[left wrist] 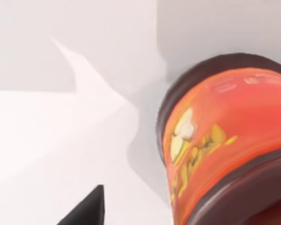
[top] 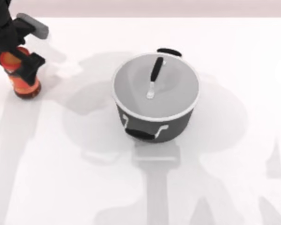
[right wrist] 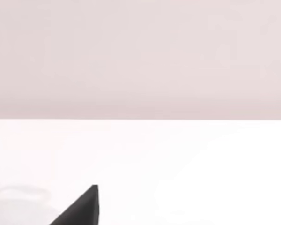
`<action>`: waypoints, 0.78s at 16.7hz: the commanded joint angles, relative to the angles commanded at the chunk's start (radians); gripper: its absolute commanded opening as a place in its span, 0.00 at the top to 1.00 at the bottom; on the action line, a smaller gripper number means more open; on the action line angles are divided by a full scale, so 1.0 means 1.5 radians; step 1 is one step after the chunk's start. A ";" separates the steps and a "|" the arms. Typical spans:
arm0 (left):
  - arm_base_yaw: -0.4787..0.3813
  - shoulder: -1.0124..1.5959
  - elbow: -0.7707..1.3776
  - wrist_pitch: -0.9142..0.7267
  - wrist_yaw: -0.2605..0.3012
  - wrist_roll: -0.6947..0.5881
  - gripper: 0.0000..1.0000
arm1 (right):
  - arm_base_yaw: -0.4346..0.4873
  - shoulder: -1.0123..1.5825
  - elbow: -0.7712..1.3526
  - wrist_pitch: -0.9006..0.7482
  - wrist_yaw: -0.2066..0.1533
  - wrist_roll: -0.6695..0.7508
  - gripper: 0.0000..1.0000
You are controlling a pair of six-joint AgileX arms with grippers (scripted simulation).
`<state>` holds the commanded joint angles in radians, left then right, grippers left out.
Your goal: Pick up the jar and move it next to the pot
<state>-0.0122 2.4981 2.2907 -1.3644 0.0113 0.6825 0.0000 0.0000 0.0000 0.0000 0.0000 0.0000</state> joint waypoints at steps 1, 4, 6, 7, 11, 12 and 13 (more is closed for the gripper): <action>0.000 0.000 0.000 0.000 0.000 0.000 0.23 | 0.000 0.000 0.000 0.000 0.000 0.000 0.00; 0.000 0.000 0.000 0.000 0.000 0.000 0.45 | 0.000 0.000 0.000 0.000 0.000 0.000 0.00; 0.000 0.000 0.000 0.000 0.000 0.000 0.60 | 0.000 0.000 0.000 0.000 0.000 0.000 0.00; 0.000 0.000 0.000 0.000 0.000 0.000 0.68 | 0.000 0.000 0.000 0.000 0.000 0.000 0.00; 0.000 0.000 0.000 0.000 0.000 0.000 0.98 | 0.000 0.000 0.000 0.000 0.000 0.000 0.00; 0.000 0.000 0.000 0.000 0.000 0.000 1.00 | 0.000 0.000 0.000 0.000 0.000 0.000 0.00; 0.000 0.000 0.000 0.000 0.000 0.000 1.00 | 0.000 0.000 0.000 0.000 0.000 0.000 0.00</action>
<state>-0.0122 2.4981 2.2907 -1.3644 0.0113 0.6825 0.0000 0.0000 0.0000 0.0000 0.0000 0.0000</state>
